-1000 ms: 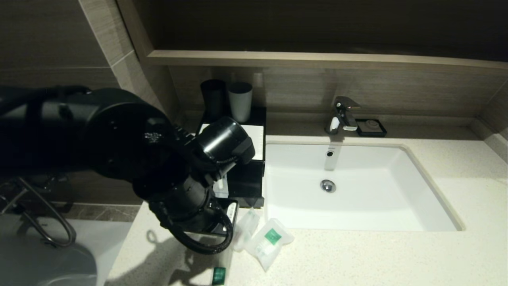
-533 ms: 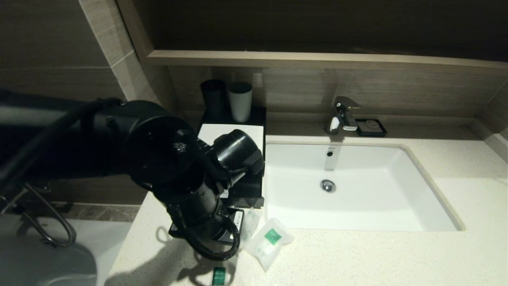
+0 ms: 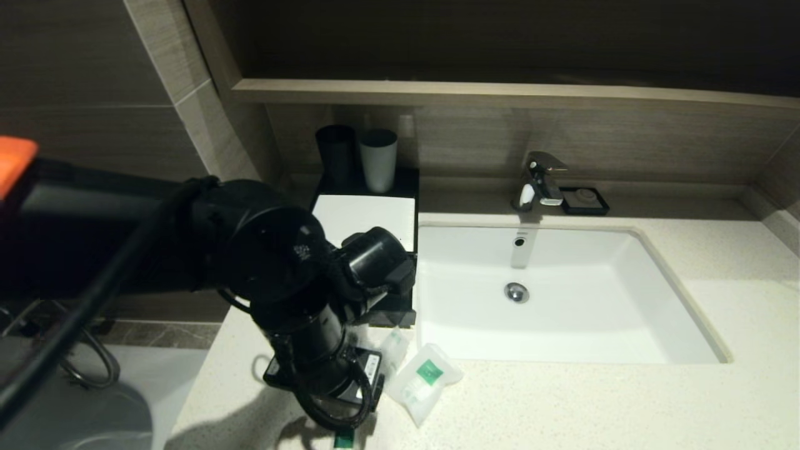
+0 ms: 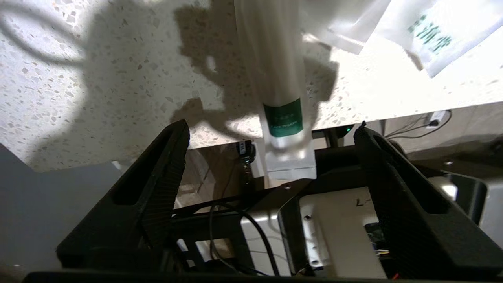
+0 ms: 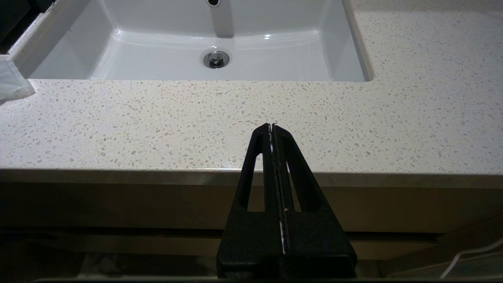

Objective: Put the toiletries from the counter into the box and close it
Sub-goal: Pick up the bathroom toiletry

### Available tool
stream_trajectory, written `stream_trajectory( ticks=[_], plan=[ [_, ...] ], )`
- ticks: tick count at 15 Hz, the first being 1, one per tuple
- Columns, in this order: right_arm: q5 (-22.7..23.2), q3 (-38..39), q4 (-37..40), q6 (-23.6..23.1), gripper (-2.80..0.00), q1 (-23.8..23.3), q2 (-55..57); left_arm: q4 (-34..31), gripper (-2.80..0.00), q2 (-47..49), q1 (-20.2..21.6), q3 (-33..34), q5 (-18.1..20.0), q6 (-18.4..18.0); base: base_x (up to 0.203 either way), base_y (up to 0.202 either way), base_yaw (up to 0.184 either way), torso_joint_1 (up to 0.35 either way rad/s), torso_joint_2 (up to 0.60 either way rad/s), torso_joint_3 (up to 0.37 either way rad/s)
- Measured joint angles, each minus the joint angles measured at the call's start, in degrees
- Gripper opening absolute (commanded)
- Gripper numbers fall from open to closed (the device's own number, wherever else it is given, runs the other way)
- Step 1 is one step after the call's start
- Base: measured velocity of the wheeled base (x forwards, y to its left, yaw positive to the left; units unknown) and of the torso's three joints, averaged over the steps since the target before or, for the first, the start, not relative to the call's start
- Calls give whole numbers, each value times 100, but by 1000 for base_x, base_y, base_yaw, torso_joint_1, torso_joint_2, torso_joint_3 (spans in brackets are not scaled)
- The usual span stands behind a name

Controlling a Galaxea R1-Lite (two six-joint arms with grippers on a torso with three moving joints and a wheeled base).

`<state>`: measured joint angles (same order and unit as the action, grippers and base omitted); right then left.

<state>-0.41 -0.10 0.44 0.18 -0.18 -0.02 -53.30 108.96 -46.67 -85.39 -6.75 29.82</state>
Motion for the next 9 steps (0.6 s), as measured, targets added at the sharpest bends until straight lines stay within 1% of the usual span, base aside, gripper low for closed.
stream_trajectory(
  ticks=[6, 9],
  plan=[
    [-4, -1, 0, -2, -280, 0, -1, -13, 0, -24, 1, 244, 12, -578, 0, 0, 0, 0, 0, 0],
    [-5, -1, 0, 0, -280, 0, 0, -95, 0, 19, 1, 260, 7, -696, 0, 0, 0, 0, 0, 0]
  ],
)
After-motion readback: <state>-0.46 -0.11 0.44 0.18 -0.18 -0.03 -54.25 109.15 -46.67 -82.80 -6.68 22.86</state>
